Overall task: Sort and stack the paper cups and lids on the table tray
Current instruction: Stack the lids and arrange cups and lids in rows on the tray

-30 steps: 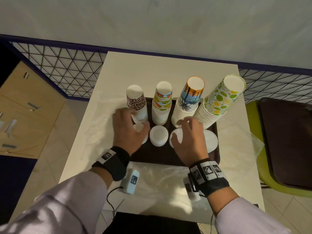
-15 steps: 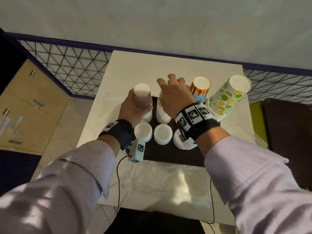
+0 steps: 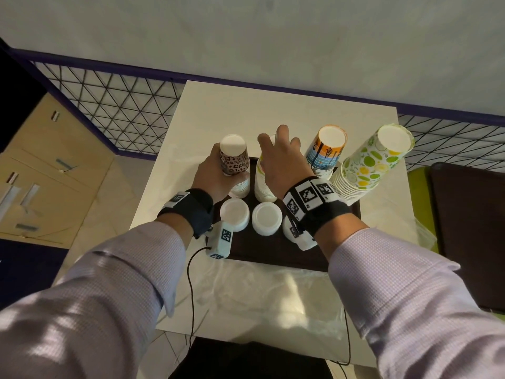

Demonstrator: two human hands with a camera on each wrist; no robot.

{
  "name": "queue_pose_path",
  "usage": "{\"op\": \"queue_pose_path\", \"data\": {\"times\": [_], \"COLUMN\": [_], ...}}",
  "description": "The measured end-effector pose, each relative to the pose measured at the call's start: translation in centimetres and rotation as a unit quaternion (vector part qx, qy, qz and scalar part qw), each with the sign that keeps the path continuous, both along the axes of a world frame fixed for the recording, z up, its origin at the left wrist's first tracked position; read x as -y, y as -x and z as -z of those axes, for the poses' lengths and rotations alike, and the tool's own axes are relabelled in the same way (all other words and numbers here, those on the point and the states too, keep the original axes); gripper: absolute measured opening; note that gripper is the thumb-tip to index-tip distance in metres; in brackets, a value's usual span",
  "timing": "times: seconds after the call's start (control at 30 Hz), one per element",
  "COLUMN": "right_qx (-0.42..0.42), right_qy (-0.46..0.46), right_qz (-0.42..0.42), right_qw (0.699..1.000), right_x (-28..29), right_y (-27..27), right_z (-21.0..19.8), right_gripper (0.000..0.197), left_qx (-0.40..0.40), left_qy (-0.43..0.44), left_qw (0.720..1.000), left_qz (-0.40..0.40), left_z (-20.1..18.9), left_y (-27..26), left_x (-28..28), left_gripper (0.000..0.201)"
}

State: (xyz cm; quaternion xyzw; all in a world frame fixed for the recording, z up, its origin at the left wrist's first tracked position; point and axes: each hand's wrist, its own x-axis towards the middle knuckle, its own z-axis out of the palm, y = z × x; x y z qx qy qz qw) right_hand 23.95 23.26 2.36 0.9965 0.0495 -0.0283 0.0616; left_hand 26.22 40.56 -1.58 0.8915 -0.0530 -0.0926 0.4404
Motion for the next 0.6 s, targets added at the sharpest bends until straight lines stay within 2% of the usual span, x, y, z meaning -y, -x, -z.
{"op": "queue_pose_path", "data": {"times": [0.3,0.43,0.53,0.6], "right_qx": [0.038,0.042,0.092,0.162], "right_qy": [-0.014,-0.045,-0.082,-0.140], "right_qz": [0.004,-0.002,-0.004,-0.003], "right_qw": [0.999,0.998,0.992,0.977], "right_x": [0.0,0.0,0.5,1.7], "right_y": [1.2,2.4,3.7,4.6], "right_z": [-1.3,-3.4,-6.3,-8.4], "right_gripper": [0.050,0.066,0.067,0.059], "left_qx": [-0.023,-0.030,0.028,0.117], "left_qy": [-0.006,0.024,0.017,-0.020], "left_qw": [1.000,0.999,0.998,0.991], "left_qz": [-0.010,-0.013,-0.049,-0.066], "left_z": [-0.5,-1.1,-2.9,-4.8], "left_y": [0.5,0.9,1.3,1.9], "left_x": [0.0,-0.1,0.0,0.4], "left_gripper": [0.083,0.104,0.120,0.112]}}
